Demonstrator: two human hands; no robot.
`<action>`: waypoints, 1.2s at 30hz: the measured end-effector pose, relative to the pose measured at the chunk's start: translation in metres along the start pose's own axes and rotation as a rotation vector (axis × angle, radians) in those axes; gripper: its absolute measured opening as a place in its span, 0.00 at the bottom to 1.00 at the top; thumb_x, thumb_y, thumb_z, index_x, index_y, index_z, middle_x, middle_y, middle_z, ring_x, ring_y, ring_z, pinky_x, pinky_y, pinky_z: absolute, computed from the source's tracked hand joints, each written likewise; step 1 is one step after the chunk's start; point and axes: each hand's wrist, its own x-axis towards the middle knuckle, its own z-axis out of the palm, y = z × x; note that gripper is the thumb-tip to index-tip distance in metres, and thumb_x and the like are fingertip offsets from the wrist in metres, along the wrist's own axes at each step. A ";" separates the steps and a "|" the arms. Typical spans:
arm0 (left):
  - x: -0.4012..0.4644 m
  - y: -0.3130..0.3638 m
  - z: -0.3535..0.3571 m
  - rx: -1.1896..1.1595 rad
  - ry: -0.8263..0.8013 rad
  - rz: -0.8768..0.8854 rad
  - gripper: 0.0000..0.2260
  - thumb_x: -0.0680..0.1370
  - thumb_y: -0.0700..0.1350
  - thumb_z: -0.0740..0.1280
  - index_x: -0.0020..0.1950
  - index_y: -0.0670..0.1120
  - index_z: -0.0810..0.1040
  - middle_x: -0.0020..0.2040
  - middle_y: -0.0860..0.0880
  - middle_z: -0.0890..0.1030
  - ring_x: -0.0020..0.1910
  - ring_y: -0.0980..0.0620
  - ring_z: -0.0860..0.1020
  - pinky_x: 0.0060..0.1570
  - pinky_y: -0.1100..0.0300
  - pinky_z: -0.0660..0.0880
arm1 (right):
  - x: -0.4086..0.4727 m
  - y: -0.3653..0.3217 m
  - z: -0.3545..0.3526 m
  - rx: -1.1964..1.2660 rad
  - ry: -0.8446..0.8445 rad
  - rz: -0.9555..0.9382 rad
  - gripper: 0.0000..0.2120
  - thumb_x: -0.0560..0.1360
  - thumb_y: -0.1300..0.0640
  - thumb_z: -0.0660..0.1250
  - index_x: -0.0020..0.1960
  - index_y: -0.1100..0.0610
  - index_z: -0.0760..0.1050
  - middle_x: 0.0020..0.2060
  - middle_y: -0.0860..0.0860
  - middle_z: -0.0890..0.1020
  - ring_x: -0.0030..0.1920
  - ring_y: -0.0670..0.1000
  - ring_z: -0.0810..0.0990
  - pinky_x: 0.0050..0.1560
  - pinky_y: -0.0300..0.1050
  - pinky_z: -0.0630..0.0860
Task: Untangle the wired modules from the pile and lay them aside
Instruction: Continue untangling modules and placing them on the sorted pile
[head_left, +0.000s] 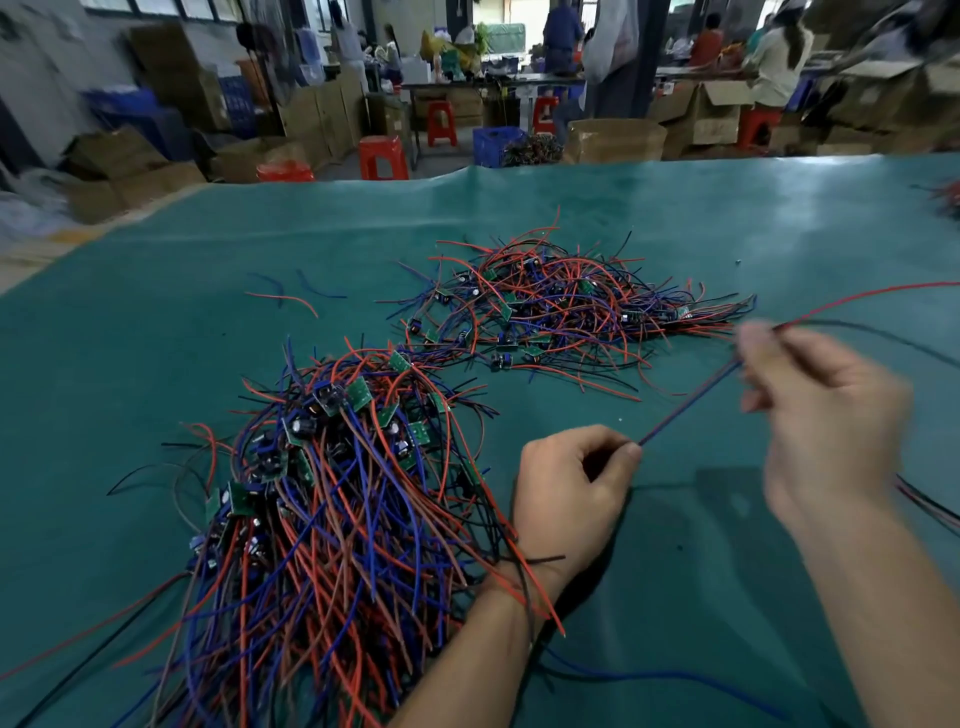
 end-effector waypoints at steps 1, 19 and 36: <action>0.000 0.000 0.000 -0.004 -0.002 0.008 0.06 0.76 0.45 0.72 0.41 0.45 0.85 0.36 0.53 0.84 0.34 0.63 0.77 0.40 0.64 0.75 | 0.004 -0.013 -0.001 0.034 0.062 -0.033 0.07 0.77 0.59 0.73 0.41 0.51 0.80 0.30 0.43 0.79 0.31 0.44 0.71 0.32 0.40 0.68; 0.004 -0.004 0.000 0.018 0.035 -0.045 0.08 0.76 0.44 0.69 0.40 0.43 0.82 0.35 0.47 0.82 0.36 0.48 0.80 0.38 0.53 0.74 | 0.025 0.002 0.168 -1.130 -0.938 -0.303 0.07 0.76 0.55 0.70 0.52 0.53 0.85 0.51 0.57 0.86 0.53 0.58 0.83 0.56 0.46 0.78; 0.006 -0.004 0.002 -0.092 0.202 -0.133 0.06 0.80 0.39 0.63 0.52 0.44 0.80 0.44 0.45 0.85 0.44 0.43 0.82 0.48 0.48 0.78 | 0.031 0.011 0.070 -0.869 -0.625 -0.025 0.09 0.70 0.50 0.74 0.36 0.53 0.79 0.28 0.46 0.84 0.30 0.42 0.80 0.32 0.37 0.70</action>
